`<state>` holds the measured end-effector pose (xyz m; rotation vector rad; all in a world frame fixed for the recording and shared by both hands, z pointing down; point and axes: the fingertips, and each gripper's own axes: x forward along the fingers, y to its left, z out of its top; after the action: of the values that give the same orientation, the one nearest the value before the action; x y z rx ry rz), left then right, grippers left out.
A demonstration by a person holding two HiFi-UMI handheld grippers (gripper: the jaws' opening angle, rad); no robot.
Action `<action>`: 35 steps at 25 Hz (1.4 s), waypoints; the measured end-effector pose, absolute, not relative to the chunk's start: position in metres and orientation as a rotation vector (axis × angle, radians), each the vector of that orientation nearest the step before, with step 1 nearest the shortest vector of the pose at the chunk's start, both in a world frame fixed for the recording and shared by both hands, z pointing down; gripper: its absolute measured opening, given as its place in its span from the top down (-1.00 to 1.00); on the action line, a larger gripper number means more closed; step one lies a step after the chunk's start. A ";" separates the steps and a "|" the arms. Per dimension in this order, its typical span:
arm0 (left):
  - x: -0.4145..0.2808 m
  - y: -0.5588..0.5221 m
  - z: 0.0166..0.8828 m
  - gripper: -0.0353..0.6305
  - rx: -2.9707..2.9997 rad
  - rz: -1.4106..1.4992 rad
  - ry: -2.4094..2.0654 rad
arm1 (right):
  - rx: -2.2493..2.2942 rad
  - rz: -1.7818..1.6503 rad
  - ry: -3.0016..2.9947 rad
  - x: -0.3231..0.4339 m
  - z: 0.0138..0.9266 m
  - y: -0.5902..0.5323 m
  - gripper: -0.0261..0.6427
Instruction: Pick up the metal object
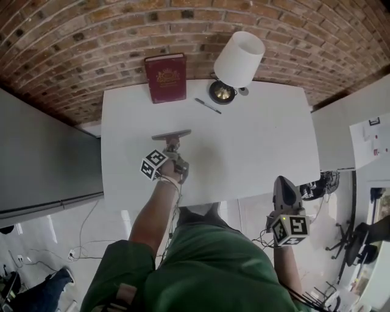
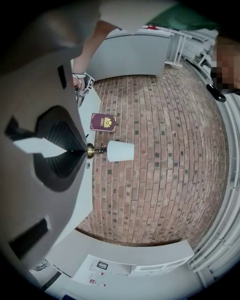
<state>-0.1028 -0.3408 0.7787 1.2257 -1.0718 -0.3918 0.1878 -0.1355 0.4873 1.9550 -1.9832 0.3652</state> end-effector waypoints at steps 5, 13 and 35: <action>-0.101 -0.346 0.780 0.77 1.217 -0.400 -1.074 | 1.955 0.382 -1.996 0.185 0.488 -0.134 0.91; -0.105 -0.349 0.780 0.78 1.245 -0.371 -1.104 | 1.803 0.246 -2.001 0.165 0.486 -0.136 0.91; -0.108 -0.339 0.721 0.87 1.517 -0.292 -1.117 | 1.759 0.332 -2.151 0.167 0.501 -0.155 0.91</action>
<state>-0.1081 -0.3389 0.7212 1.5174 -1.1168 -0.2924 0.1672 -0.1548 0.5006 1.7593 -2.1508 0.3317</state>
